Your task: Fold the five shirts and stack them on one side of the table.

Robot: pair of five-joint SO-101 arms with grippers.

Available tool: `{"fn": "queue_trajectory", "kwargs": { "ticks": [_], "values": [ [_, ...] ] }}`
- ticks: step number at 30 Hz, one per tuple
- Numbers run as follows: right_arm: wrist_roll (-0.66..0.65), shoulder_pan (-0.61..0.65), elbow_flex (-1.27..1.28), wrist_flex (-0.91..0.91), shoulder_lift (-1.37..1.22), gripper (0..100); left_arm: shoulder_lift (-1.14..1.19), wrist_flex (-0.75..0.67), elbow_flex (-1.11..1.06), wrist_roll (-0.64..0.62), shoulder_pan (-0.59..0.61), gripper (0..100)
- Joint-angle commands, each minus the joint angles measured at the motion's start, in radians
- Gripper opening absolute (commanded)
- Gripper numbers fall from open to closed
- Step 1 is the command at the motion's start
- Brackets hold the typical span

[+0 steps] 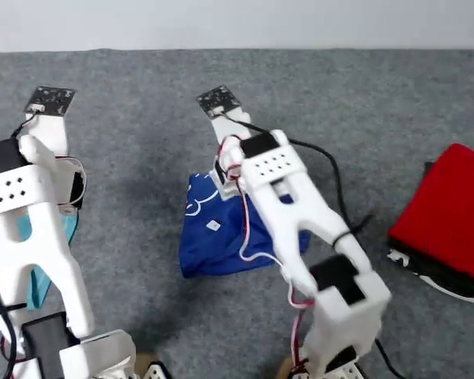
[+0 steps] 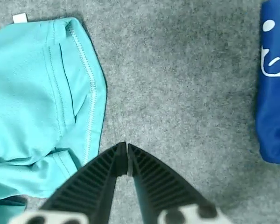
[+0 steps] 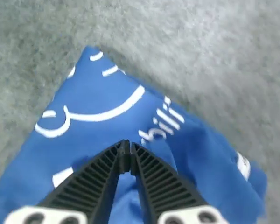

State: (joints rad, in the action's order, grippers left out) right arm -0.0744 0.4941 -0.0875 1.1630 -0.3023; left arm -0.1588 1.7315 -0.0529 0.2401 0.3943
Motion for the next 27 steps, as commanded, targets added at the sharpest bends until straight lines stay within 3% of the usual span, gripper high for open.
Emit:
{"fn": "queue_trajectory", "kwargs": {
  "ticks": [1,5,11,19,27],
  "values": [
    [0.009,0.01,-0.123,0.031,-0.081,1.3,-0.041,0.005,0.002,0.009,0.005,0],
    [0.006,0.008,-0.157,0.15,-0.156,1.0,-0.041,0.005,0.002,0.009,0.005,0],
    [-0.17,-0.005,-0.166,0.361,-0.16,1.0,-0.041,0.005,0.002,0.009,0.005,0],
    [-0.181,-0.107,-0.163,0.63,-0.16,1.0,-0.041,0.005,0.002,0.009,0.0,0],
    [-0.181,-0.168,-0.19,0.627,-0.061,1.0,-0.041,-0.008,0.002,0.008,0.0,0]
  ]
}}
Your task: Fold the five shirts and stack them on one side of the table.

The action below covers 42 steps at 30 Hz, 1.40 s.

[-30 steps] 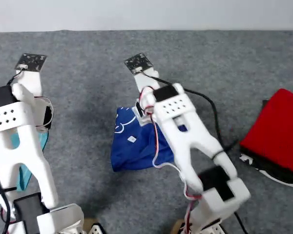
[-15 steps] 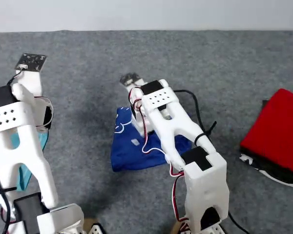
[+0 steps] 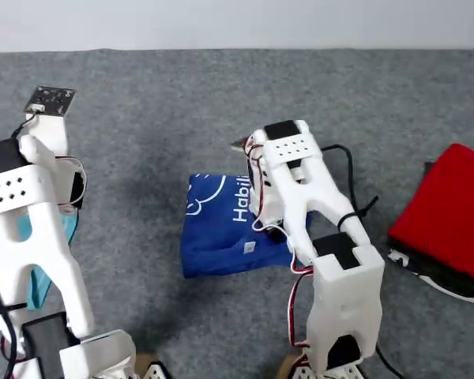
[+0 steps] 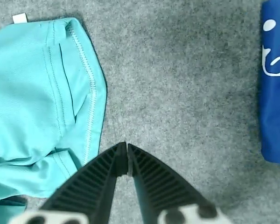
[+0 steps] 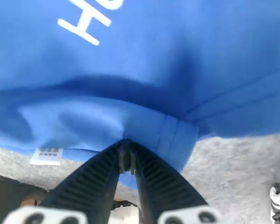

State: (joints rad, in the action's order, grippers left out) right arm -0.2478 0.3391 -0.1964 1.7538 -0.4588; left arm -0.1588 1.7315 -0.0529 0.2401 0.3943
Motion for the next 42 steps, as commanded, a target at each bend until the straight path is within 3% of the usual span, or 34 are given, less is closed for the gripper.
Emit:
{"fn": "queue_trajectory", "kwargs": {
  "ticks": [1,9,13,23,29,35,42],
  "values": [
    [-0.005,-0.019,-0.097,0.025,0.111,1.0,-0.041,-0.008,0.002,0.008,0.0,0],
    [0.003,-0.058,-0.155,-0.079,0.194,1.6,-0.041,-0.008,0.002,0.006,0.0,0],
    [0.08,-0.081,-0.15,-0.171,0.188,1.6,-0.041,-0.008,0.002,0.005,0.0,0],
    [0.089,-0.124,-0.212,-0.363,-0.067,1.6,-0.041,-0.008,0.001,0.008,0.0,0],
    [0.091,-0.128,-0.416,-0.191,-0.074,1.9,-0.041,-0.006,0.001,0.009,0.002,0],
    [0.18,-0.13,-0.477,0.021,-0.076,12.7,-0.041,-0.011,0.001,0.009,-0.002,0],
    [0.212,-0.127,-0.47,0.038,-0.128,13.1,-0.041,-0.021,0.001,0.009,-0.003,0]
  ]
}}
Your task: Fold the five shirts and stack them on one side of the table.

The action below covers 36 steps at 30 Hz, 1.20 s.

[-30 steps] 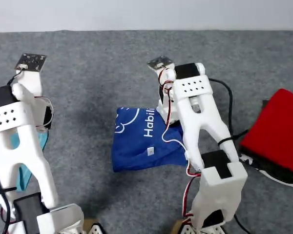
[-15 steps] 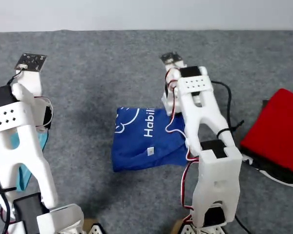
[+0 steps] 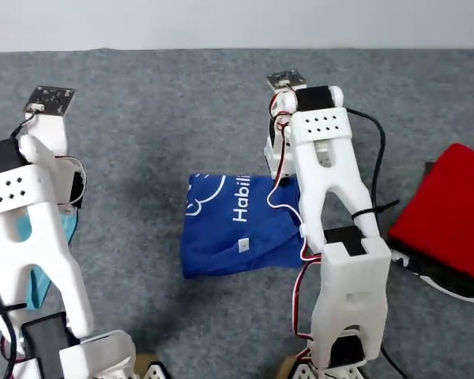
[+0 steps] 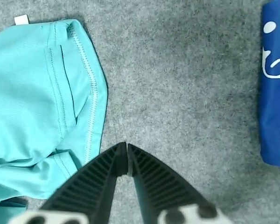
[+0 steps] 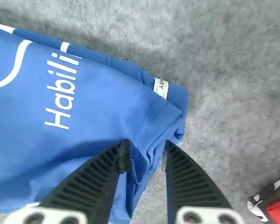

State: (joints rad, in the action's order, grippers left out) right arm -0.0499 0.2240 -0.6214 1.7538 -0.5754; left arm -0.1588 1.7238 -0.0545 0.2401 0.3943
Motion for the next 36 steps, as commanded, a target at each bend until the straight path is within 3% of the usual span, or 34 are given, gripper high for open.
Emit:
{"fn": "queue_trajectory", "kwargs": {
  "ticks": [1,9,15,21,27,30,36],
  "values": [
    [0.014,-0.007,-0.044,0.036,-0.031,13.0,-0.041,-0.014,0.002,0.009,-0.003,0],
    [0.008,-0.01,-0.048,0.012,-0.137,12.8,-0.041,-0.011,0.002,0.009,-0.002,0],
    [-0.046,-0.008,-0.137,0.013,-0.13,0.9,-0.041,-0.009,0.002,0.009,-0.002,0],
    [-0.054,-0.01,-0.27,0.012,-0.14,0.9,-0.041,-0.009,0.002,0.009,-0.002,0],
    [-0.153,-0.012,-0.276,-0.053,-0.147,0.9,-0.041,-0.009,0.002,0.009,-0.002,0],
    [-0.157,-0.012,-0.279,-0.045,-0.147,3.0,-0.041,-0.009,0.002,0.009,-0.002,0],
    [-0.152,-0.012,-0.279,-0.004,-0.068,17.2,-0.041,-0.009,0.002,0.009,-0.002,0]
  ]
}}
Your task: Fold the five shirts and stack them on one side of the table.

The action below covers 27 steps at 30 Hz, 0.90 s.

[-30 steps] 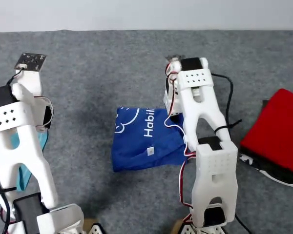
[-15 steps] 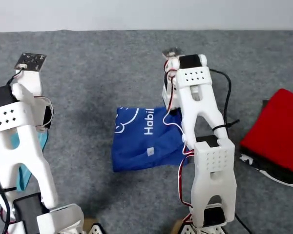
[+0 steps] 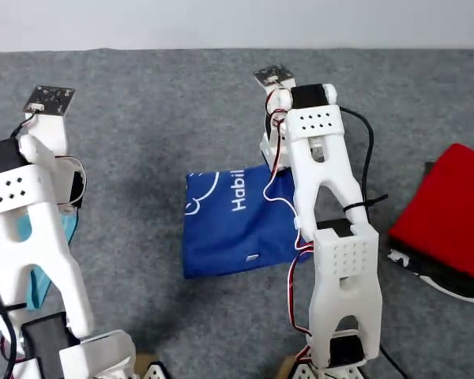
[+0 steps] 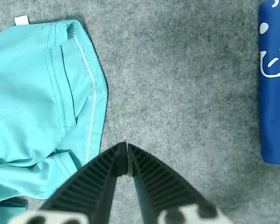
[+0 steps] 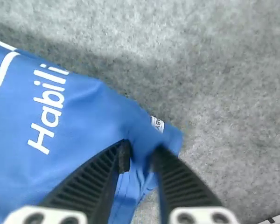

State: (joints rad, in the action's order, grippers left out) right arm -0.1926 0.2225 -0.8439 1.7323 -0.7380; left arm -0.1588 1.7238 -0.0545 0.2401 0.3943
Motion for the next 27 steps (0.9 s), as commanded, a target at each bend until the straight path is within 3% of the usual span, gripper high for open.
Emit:
{"fn": "queue_trajectory", "kwargs": {
  "ticks": [1,9,14,22,27],
  "values": [
    [-0.012,-0.01,-0.057,0.022,0.111,17.3,-0.041,-0.009,0.002,0.009,-0.002,0],
    [-0.014,0.001,0.037,0.065,0.269,15.7,-0.041,-0.012,0.004,0.009,-0.002,0],
    [-0.014,0.041,0.296,0.064,0.43,0.2,-0.041,-0.014,0.005,0.006,0.005,0],
    [-0.012,0.163,0.683,-0.019,0.516,1.1,-0.041,-0.014,0.005,0.005,0.0,0],
    [-0.075,0.122,0.878,-0.127,0.516,1.0,-0.041,-0.014,0.005,0.005,0.005,0]
  ]
}}
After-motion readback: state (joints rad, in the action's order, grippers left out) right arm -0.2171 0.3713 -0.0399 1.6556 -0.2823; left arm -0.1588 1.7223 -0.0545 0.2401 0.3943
